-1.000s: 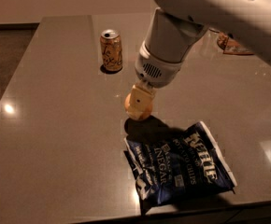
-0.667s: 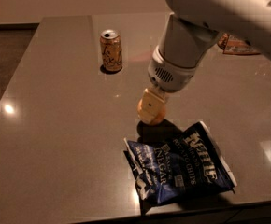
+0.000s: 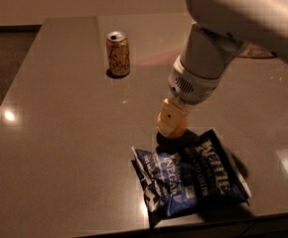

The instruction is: Move orange near blue chip bag

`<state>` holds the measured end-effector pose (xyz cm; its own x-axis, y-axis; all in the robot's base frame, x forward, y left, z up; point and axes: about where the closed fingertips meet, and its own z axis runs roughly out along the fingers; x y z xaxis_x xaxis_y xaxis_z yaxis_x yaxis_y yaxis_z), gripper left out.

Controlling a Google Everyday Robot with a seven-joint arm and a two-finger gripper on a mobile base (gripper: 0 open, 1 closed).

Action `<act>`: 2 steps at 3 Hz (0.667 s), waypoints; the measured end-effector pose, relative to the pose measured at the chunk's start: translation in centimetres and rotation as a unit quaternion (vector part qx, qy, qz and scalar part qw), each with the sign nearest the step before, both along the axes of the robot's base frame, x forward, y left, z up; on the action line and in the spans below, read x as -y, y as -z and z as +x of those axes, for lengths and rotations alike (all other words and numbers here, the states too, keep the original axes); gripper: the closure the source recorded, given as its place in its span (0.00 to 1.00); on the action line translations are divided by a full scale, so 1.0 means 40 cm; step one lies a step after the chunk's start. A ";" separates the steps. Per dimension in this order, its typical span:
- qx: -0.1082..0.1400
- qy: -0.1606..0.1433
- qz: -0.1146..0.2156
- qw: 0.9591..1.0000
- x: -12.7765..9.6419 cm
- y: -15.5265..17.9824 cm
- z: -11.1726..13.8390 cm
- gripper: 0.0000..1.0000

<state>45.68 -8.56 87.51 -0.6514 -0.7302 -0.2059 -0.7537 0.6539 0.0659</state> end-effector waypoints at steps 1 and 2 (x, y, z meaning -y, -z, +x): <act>0.002 -0.002 0.000 1.000 -0.003 -0.003 0.000 0.04; 0.004 -0.002 0.001 1.000 -0.004 -0.005 0.000 0.00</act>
Offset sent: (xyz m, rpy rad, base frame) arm 0.0000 0.0012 0.0011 0.0009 -0.0044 0.0028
